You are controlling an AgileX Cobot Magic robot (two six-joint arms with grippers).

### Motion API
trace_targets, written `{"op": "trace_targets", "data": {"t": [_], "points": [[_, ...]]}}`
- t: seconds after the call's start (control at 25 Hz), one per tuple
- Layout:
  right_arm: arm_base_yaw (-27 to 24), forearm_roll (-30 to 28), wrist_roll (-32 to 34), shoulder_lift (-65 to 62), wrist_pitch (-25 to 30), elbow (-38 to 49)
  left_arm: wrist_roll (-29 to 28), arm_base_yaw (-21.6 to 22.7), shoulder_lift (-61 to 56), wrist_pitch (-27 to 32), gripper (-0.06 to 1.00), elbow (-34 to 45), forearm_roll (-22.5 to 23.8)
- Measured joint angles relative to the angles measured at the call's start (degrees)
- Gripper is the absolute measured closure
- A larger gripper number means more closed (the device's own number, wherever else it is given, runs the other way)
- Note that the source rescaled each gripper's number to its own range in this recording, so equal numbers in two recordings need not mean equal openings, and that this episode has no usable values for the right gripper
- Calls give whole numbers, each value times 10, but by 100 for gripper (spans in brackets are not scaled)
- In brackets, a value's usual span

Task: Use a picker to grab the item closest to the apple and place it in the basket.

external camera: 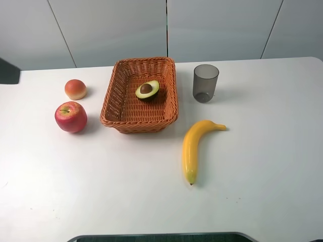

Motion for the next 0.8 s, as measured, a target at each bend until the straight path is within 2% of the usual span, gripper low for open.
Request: {"op": "trace_targets", "data": {"t": [0.2,0.52,0.68,0.8], "points": [[0,0,0,0,0,0,6,39,-111,67,-6,30,0],[0,0,-1,0,0,0,8,44,-295,163,-6,68,-7],[0,0,-1,0,0,0,10,44,-412,179,-6,79,-9],[0,0,-1,0,0,0,39,44,-463,186,-6,89,-16]]}}
